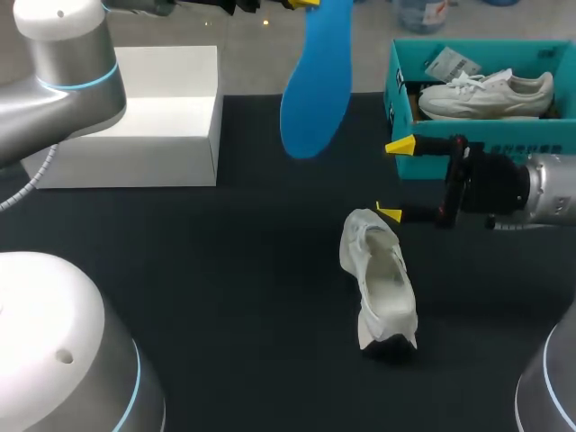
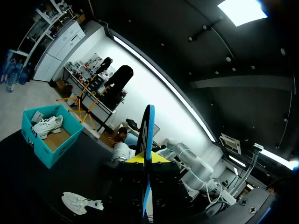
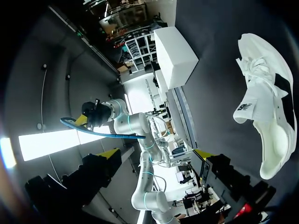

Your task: Take the shoe out of the shoebox, open the shoe tongue, remove and reinsert the insole, then place the shoe into the shoebox

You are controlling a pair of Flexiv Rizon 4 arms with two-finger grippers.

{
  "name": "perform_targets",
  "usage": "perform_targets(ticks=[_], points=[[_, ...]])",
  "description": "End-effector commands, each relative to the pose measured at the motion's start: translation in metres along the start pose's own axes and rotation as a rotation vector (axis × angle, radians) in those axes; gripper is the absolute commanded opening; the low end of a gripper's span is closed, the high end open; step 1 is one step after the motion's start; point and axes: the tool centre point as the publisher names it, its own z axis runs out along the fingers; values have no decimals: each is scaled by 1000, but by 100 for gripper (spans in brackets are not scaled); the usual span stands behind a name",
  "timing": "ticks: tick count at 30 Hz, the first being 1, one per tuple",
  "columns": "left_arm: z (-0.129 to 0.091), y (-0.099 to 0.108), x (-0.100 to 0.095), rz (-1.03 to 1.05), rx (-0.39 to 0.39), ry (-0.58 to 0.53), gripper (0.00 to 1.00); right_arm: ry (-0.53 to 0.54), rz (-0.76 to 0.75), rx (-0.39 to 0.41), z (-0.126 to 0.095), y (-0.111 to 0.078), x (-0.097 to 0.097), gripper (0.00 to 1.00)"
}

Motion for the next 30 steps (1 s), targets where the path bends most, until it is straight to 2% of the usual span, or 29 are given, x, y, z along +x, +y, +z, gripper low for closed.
perform_targets(ticks=[1, 5, 10, 16, 20, 24, 28, 30], points=[[0, 0, 0, 0, -1, 0, 0, -8, -3, 10, -8, 1, 0, 100], [0, 0, 0, 0, -1, 0, 0, -25, 0, 75, -36, 11, 4, 100], [0, 0, 0, 0, -1, 0, 0, -67, -15, 129, -50, 25, 17, 100], [0, 0, 0, 0, -1, 0, 0, -119, -27, 205, -31, 45, 30, 100], [0, 0, 0, 0, -1, 0, 0, -135, -27, 232, -17, 50, 31, 100], [0, 0, 0, 0, -1, 0, 0, -126, -28, 242, -9, 48, 27, 100], [0, 0, 0, 0, -1, 0, 0, -112, -34, 225, -5, 38, 23, 100], [0, 0, 0, 0, -1, 0, 0, -115, -26, 230, 6, 35, 20, 100]])
